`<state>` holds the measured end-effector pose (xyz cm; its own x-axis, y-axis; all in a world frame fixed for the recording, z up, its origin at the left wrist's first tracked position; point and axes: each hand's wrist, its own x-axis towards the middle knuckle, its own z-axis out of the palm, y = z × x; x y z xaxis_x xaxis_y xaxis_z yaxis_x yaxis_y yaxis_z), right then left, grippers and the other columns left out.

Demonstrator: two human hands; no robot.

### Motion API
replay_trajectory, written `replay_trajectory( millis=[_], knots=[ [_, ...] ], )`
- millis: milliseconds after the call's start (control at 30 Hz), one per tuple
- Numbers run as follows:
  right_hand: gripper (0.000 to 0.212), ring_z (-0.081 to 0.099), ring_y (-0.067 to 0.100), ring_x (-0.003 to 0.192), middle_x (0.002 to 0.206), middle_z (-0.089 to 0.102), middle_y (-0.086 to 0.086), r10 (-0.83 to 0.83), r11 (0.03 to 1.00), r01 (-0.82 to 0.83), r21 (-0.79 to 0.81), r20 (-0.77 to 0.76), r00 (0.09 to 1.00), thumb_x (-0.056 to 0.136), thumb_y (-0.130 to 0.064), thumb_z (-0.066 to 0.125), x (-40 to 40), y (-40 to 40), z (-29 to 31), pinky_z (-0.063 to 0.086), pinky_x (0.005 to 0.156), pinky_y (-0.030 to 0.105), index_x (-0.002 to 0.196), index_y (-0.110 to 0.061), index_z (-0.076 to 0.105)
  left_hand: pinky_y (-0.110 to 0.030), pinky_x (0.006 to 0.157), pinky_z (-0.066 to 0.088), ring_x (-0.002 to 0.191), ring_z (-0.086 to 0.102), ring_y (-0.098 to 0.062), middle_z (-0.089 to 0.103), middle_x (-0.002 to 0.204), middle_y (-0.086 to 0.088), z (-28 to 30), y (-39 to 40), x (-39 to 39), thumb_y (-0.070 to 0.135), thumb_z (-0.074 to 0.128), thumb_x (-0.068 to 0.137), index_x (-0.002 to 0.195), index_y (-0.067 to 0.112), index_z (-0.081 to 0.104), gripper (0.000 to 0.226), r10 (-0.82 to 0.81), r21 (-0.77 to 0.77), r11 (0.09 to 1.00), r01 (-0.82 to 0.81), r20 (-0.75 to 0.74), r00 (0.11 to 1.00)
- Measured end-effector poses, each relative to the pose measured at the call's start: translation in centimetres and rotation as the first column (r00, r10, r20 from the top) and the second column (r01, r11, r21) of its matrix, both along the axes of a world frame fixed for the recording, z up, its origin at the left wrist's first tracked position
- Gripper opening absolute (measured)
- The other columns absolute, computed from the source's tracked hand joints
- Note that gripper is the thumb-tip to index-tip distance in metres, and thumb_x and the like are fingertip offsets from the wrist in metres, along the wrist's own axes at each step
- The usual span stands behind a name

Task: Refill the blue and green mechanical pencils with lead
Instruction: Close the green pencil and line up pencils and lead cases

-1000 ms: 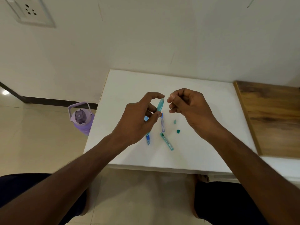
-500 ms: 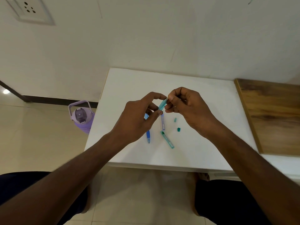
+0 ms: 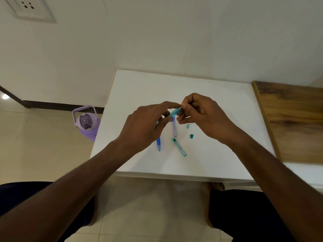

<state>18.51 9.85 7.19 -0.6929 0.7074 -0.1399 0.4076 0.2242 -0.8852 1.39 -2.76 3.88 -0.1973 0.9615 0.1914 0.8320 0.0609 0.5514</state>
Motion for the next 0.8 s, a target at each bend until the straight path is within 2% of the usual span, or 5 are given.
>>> replay_trajectory(
  millis=[133,267,467,633,800],
  knots=[
    [0.019,0.08,0.025,0.088,0.093,0.08,0.009,-0.028,0.992,0.02,-0.124,-0.066,0.997,0.109,-0.018,0.055,-0.23,-0.07,0.27,0.065,0.082,0.034,0.106,-0.003,0.066,-0.029,0.069,0.058,0.09,0.069,-0.011,0.075,0.11,0.016,0.37,0.03,0.01,0.04,0.06,0.105,0.143,0.045,0.052,0.04,0.029,0.023,0.999,-0.03,0.038,0.999],
    [0.02,0.08,0.025,0.09,0.094,0.08,0.009,-0.025,0.991,0.014,-0.13,-0.08,0.996,0.109,-0.02,0.055,-0.33,-0.04,0.31,0.065,0.084,0.034,0.108,-0.003,0.066,-0.033,0.074,0.062,0.092,0.07,-0.013,0.075,0.112,0.015,0.4,0.08,0.01,0.04,0.061,0.104,0.141,0.045,0.051,0.039,0.056,0.013,0.998,-0.057,0.036,0.998],
    [0.014,0.08,0.025,0.085,0.089,0.08,0.009,-0.049,0.995,0.043,-0.094,-0.061,0.997,0.105,-0.015,0.06,-0.19,-0.06,0.13,0.066,0.084,0.04,0.102,-0.004,0.069,-0.03,0.074,0.056,0.092,0.068,-0.011,0.075,0.111,0.014,0.04,0.1,-0.06,0.037,0.063,0.104,0.14,0.043,0.057,0.037,0.046,0.01,0.999,-0.046,-0.006,0.999],
    [0.011,0.081,0.025,0.088,0.091,0.081,0.01,-0.088,0.984,0.071,-0.163,-0.105,0.991,0.103,-0.012,0.064,-0.17,-0.11,0.17,0.066,0.083,0.036,0.101,-0.003,0.071,-0.036,0.082,0.062,0.089,0.068,-0.01,0.076,0.111,0.014,0.59,0.06,0.06,0.041,0.063,0.103,0.14,0.041,0.06,0.037,0.056,-0.008,0.998,-0.056,0.055,0.997],
    [0.009,0.08,0.028,0.092,0.095,0.081,0.015,-0.145,0.953,0.089,-0.291,-0.178,0.973,0.1,-0.007,0.068,-0.08,-0.28,0.13,0.065,0.081,0.035,0.102,0.0,0.073,-0.03,0.077,0.058,0.088,0.069,-0.011,0.077,0.11,0.012,0.8,-0.02,-0.09,0.039,0.065,0.102,0.138,0.037,0.064,0.036,0.054,0.001,0.999,-0.054,0.084,0.995]
  ],
)
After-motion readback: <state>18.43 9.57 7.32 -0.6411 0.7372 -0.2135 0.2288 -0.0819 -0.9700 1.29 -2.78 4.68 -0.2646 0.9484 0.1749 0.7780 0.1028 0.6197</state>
